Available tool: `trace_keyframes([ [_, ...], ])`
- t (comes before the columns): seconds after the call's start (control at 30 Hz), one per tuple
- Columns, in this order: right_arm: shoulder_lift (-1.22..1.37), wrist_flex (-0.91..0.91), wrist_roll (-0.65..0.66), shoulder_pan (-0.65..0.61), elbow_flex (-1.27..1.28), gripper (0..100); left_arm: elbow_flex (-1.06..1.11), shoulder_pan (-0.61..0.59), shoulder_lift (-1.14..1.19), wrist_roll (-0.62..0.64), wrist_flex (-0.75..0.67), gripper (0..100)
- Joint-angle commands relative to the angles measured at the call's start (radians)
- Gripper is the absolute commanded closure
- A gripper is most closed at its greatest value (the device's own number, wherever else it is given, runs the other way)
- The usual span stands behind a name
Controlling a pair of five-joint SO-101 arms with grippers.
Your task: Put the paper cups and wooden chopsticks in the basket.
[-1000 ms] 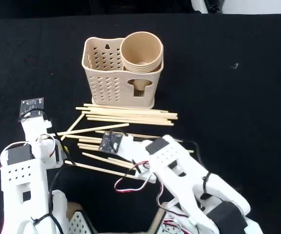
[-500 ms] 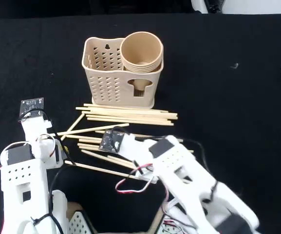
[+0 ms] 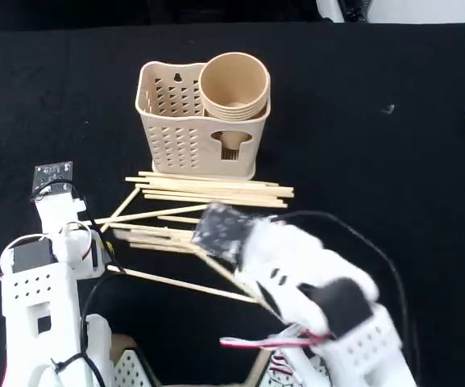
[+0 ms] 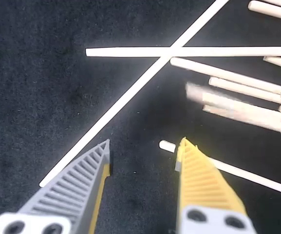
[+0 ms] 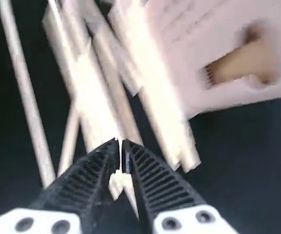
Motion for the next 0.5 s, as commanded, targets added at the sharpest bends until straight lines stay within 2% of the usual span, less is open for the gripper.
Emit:
trace_keyframes([
  [0.0,-0.004,-0.077,-0.101,0.018,-0.151,98.8,-0.007,0.01,-0.005,0.006,-0.012,78],
  [0.13,0.13,-0.058,-0.107,0.02,-0.176,98.8,-0.007,0.008,-0.005,0.006,-0.009,78],
  [0.23,0.228,-0.063,-0.11,0.008,-0.071,98.3,-0.016,0.01,-0.005,0.006,-0.009,78],
  [0.3,0.28,-0.092,-0.112,-0.052,0.008,97.1,-0.033,0.001,-0.005,0.006,-0.015,78],
  [0.47,0.36,-0.173,-0.117,-0.224,0.186,81.4,-0.137,-0.185,0.006,0.002,-0.028,78],
])
